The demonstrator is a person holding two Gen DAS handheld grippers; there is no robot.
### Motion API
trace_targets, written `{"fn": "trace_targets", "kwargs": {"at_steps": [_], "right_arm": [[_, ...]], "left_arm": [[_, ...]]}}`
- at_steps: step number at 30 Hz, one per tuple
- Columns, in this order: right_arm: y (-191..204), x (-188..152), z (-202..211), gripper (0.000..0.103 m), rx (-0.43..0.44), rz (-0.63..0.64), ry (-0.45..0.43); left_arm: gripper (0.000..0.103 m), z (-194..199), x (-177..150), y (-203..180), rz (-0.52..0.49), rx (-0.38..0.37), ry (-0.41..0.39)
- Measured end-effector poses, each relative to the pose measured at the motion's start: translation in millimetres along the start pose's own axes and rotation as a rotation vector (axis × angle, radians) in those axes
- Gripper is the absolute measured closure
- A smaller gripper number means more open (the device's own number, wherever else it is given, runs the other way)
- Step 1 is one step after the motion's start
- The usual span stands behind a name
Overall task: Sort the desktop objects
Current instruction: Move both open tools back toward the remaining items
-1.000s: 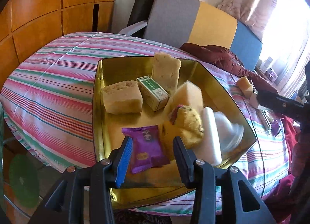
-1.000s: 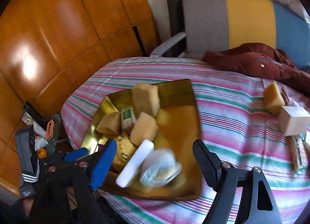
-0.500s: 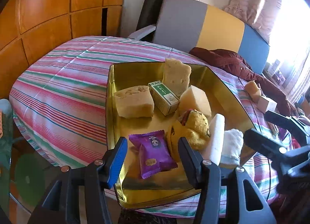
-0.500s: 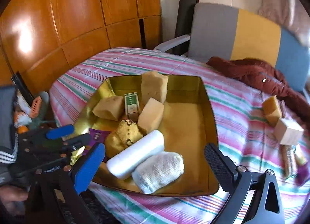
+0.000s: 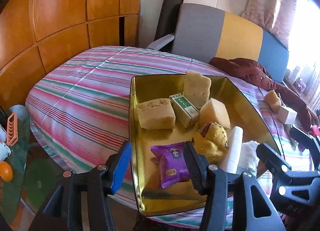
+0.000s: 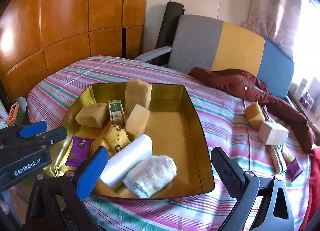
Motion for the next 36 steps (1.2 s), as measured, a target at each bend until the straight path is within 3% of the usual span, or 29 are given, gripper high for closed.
{"fn": "trace_targets", "kwargs": {"at_steps": [3,6,14,20,28,32,36], "right_arm": [[-7,3,-11,0.000,-0.004,-0.045,0.020],[-16,10,-28,0.000,-0.082,-0.044,0.052],[-30,64,-71,0.002,-0.244,0.150,0.045],[-81,92,-118,0.002,-0.404,0.162,0.127],[-161,95,-148,0.003,-0.602,0.132,0.234],[-195,87,-143,0.002,-0.640,0.073,0.271],[-208,68,-135,0.002,-0.584,-0.006,0.268]], "left_arm": [[0.049,-1,-1,-2,-0.001,-0.015,0.009],[0.048,-3,-3,-7,-0.022,-0.016,0.014],[0.048,1,1,-11,-0.027,-0.052,-0.005],[0.048,3,6,-10,-0.021,-0.062,-0.023],[0.048,11,20,-14,-0.048,-0.067,-0.082],[0.048,13,26,-18,-0.065,-0.074,-0.090],[0.048,18,34,-30,-0.116,-0.077,-0.125]]}}
Point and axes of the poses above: each gripper's, at about its wrist camera, not at the fingertips, and z roughly against the way its jaws point, y to its left, x to its top, the point moved 5 cm from there along -z, roughly the way its jaws point, and after that the axes turned 2 degrees about z, right-handed, at the moved point
